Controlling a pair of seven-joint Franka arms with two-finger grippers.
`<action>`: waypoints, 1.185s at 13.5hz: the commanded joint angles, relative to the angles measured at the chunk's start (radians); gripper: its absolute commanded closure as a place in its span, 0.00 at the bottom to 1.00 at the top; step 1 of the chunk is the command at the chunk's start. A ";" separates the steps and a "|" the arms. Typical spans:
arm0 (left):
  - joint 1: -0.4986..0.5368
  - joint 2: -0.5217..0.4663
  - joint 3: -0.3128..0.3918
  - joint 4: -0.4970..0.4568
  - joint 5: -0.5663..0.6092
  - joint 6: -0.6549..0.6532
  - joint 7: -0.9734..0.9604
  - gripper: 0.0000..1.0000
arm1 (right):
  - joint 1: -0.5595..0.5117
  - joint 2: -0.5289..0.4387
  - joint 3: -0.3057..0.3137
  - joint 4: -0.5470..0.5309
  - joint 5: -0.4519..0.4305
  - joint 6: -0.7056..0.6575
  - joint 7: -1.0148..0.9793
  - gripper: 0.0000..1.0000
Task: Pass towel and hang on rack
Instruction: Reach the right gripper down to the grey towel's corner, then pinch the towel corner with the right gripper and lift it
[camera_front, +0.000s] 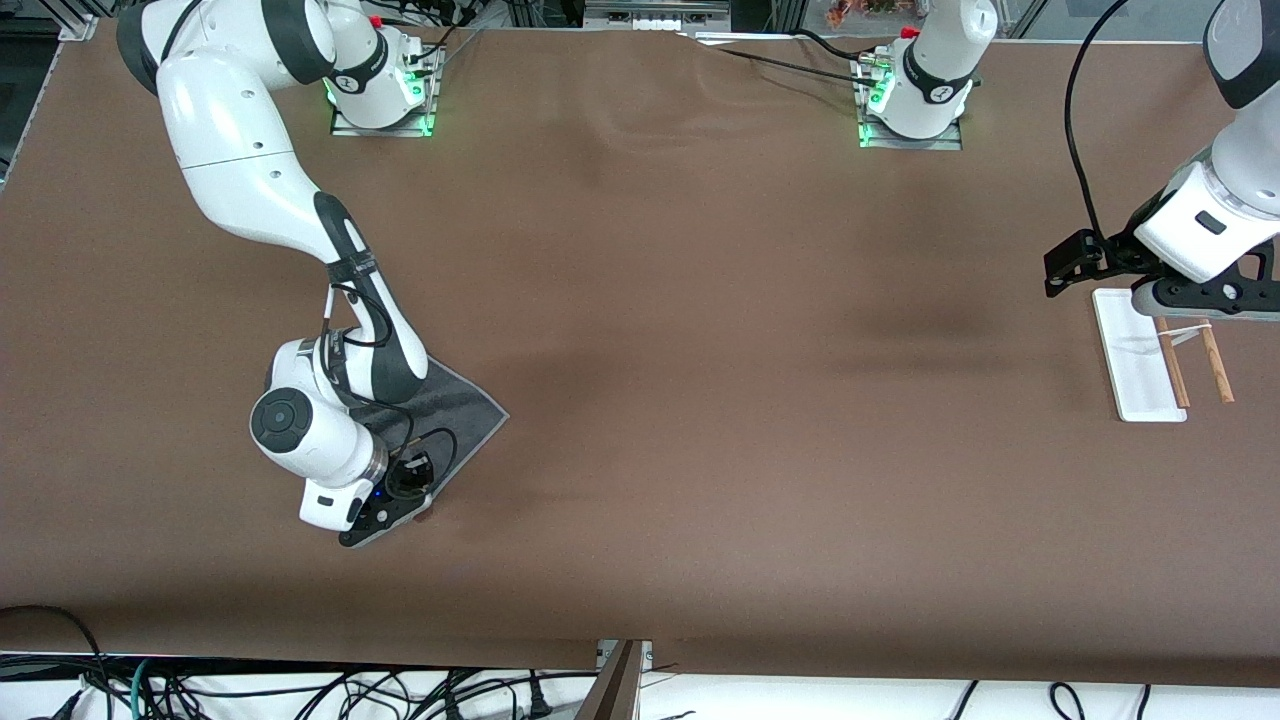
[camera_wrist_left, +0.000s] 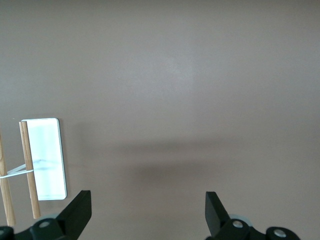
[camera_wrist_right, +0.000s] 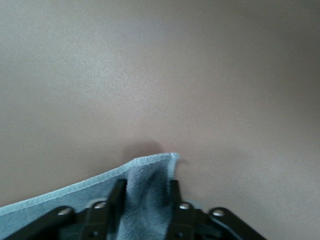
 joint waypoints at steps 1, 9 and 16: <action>-0.005 0.001 0.003 0.014 -0.011 -0.014 -0.007 0.00 | -0.010 0.021 0.009 0.017 0.016 -0.006 -0.012 1.00; -0.005 0.005 0.002 0.017 -0.013 -0.018 -0.001 0.00 | -0.004 -0.025 0.045 0.142 0.159 -0.360 0.103 1.00; 0.013 0.022 0.010 0.020 -0.176 -0.086 0.007 0.00 | -0.007 -0.039 0.260 0.233 0.282 -0.519 0.610 1.00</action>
